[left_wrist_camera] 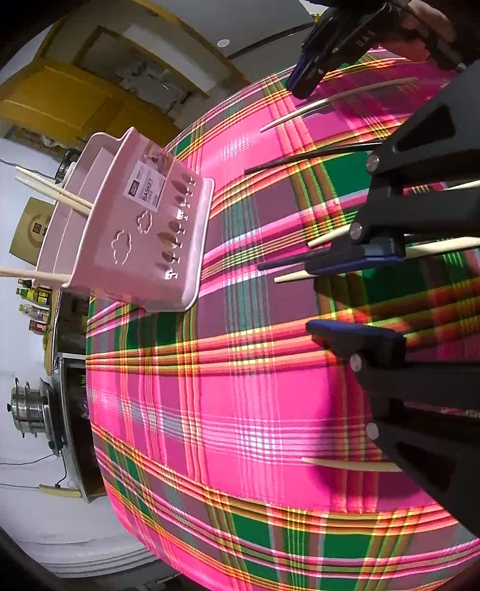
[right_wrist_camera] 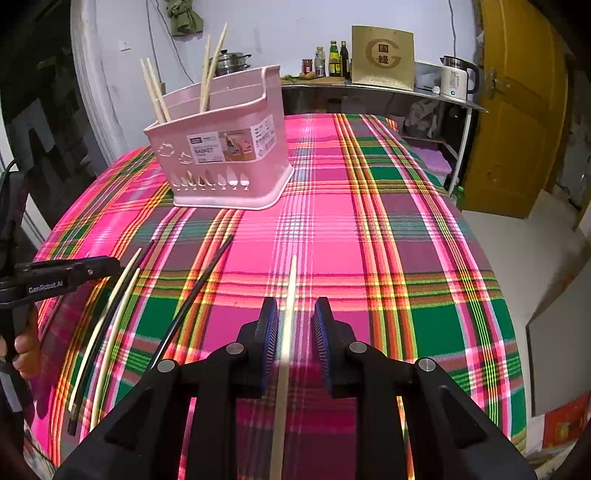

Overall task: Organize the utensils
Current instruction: 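Grasp a wooden chopstick with the left gripper while the right gripper grasps another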

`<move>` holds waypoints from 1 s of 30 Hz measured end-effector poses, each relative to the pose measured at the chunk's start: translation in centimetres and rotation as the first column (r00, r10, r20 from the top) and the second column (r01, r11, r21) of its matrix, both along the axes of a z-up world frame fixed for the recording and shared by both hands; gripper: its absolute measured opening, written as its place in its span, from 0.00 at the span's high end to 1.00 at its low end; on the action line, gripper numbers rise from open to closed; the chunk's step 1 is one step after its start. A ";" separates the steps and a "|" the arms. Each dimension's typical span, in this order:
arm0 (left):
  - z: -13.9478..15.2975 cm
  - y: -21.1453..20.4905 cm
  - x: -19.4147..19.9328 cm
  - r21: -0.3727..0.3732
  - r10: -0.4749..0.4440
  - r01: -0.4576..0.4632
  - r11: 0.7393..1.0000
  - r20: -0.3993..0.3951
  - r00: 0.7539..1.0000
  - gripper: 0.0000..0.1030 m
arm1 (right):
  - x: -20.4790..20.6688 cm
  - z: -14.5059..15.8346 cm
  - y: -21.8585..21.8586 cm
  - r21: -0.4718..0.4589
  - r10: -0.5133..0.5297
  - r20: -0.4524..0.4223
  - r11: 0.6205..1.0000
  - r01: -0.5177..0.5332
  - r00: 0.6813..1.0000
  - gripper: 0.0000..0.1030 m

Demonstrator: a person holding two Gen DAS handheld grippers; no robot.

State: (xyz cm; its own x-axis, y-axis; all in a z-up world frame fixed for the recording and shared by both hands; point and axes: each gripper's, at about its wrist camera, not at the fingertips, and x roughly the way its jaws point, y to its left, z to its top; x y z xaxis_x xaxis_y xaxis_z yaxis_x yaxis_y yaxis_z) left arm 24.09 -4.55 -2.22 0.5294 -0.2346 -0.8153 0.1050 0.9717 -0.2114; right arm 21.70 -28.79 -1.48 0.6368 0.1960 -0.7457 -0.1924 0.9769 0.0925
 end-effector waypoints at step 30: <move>-0.3 -2.0 0.8 0.105 -0.039 0.039 0.994 0.005 0.999 0.75 | 2.7 -1.3 1.7 -0.065 0.025 -0.057 0.998 -0.028 0.998 0.79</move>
State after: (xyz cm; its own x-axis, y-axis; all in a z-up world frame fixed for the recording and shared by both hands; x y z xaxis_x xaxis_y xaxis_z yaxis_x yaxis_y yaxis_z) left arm 24.88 -6.51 -2.53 0.5274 -0.1685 -0.8328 0.1445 0.9836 -0.1076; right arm 24.44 -27.06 -2.79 0.5888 0.1619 -0.7919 -0.2145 0.9759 0.0400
